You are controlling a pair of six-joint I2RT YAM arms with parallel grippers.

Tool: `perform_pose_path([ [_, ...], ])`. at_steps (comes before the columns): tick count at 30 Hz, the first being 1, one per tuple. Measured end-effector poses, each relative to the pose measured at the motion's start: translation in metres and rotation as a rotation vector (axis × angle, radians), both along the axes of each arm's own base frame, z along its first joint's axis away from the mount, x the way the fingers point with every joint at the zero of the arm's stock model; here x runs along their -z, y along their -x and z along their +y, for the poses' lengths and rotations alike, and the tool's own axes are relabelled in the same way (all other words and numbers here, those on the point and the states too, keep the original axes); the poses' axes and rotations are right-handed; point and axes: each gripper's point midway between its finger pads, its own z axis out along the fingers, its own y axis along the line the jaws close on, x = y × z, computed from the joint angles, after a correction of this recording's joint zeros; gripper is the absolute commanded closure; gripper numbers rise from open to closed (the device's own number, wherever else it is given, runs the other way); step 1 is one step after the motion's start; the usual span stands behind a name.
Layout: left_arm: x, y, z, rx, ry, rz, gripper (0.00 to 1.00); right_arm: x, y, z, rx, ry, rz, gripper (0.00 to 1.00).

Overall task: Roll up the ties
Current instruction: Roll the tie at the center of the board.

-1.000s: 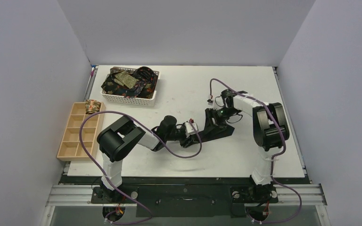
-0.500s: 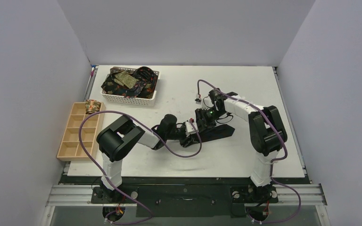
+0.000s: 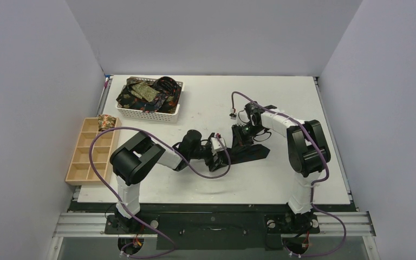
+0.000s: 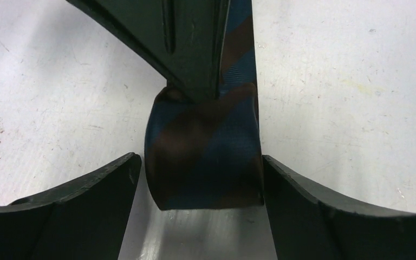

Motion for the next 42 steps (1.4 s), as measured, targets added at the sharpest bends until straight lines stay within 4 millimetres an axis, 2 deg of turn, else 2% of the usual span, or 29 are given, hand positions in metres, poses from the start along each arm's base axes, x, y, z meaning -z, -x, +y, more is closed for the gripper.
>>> perform_pose_path([
  [6, 0.000, 0.001, -0.001, -0.007, 0.004, 0.017, 0.22, 0.018, -0.007, -0.016, 0.009, 0.094, -0.020, 1.00],
  [11, -0.002, 0.005, -0.012, -0.005, 0.004, 0.034, 0.34, 0.027, -0.008, -0.020, 0.005, 0.127, -0.022, 1.00],
  [16, -0.003, 0.002, -0.030, -0.013, 0.019, 0.056, 0.30, 0.028, -0.007, -0.015, -0.010, 0.128, -0.038, 1.00],
  [18, -0.004, 0.002, -0.032, -0.019, 0.023, 0.067, 0.39, 0.028, -0.007, -0.012, -0.014, 0.127, -0.042, 1.00],
  [19, -0.004, 0.002, -0.033, -0.024, 0.023, 0.071, 0.49, 0.028, -0.008, -0.012, -0.015, 0.126, -0.044, 1.00],
  [22, -0.003, -0.004, -0.033, -0.050, 0.016, 0.070, 0.64, 0.028, -0.008, -0.011, -0.015, 0.126, -0.045, 1.00],
  [25, -0.002, -0.004, -0.032, -0.050, 0.009, 0.062, 0.70, 0.027, -0.009, -0.012, -0.009, 0.121, -0.046, 1.00],
  [29, -0.002, -0.005, -0.028, -0.039, -0.013, 0.008, 0.71, 0.023, -0.014, -0.016, -0.006, 0.100, -0.015, 0.75],
  [30, -0.001, -0.004, -0.027, -0.034, -0.020, -0.005, 0.71, 0.021, -0.017, -0.018, -0.004, 0.092, -0.011, 0.62],
  [32, -0.001, -0.003, -0.025, -0.024, -0.039, -0.033, 0.71, 0.015, -0.022, -0.027, 0.007, 0.068, -0.003, 0.50],
  [37, -0.001, -0.002, -0.027, 0.005, -0.069, -0.085, 0.70, -0.001, -0.018, -0.042, 0.028, 0.015, 0.026, 0.40],
  [42, -0.002, -0.003, -0.031, 0.023, -0.090, -0.112, 0.69, -0.022, 0.000, -0.027, -0.004, -0.040, 0.028, 0.40],
])
